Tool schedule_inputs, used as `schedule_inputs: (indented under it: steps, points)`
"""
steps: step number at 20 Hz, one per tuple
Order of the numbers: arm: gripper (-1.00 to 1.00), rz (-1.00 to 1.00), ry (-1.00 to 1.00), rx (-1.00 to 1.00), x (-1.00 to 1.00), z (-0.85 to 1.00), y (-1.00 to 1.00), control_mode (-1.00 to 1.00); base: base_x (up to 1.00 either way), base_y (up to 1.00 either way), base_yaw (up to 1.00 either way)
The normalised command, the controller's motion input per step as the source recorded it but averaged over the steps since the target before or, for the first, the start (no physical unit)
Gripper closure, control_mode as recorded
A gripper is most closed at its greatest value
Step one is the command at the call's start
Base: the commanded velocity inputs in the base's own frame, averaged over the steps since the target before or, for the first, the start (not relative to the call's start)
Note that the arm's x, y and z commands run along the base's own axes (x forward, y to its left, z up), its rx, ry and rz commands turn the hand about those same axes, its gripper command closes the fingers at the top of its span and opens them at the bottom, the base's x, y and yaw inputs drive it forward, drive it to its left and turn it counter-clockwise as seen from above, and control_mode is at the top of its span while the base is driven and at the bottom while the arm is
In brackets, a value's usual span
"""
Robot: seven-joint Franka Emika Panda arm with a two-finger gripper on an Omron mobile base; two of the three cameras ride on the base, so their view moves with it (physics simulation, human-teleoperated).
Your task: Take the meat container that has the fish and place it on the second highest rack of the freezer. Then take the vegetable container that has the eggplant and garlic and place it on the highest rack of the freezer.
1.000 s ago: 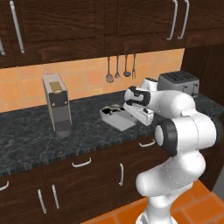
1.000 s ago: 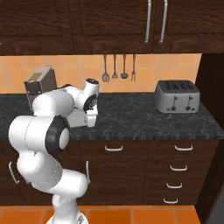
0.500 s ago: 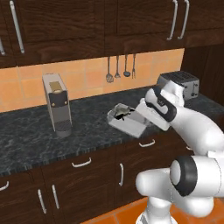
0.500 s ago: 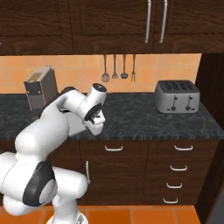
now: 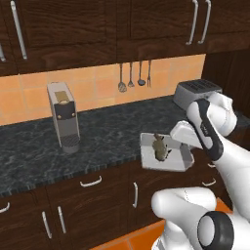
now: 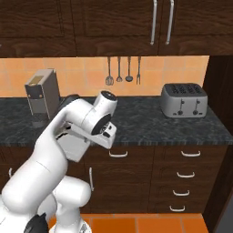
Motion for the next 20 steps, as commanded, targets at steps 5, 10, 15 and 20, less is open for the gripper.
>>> schedule_inputs:
  steps: [5,10,15,20]
  points:
    - [1.0,0.45,-0.08,0.0,-0.82,0.26,-0.32,-1.0,0.0,0.0,0.0]
    - [1.0,0.16,0.0,0.05,-0.19,0.33,-0.05,-1.0,0.0,0.0,0.0]
    - [1.0,0.0,0.0,-0.01,0.0,0.07,0.0,-1.0,0.0,0.0,0.0]
    - [1.0,0.0,0.0,0.0,0.0,0.0,0.0,1.0,0.0,0.0,0.0]
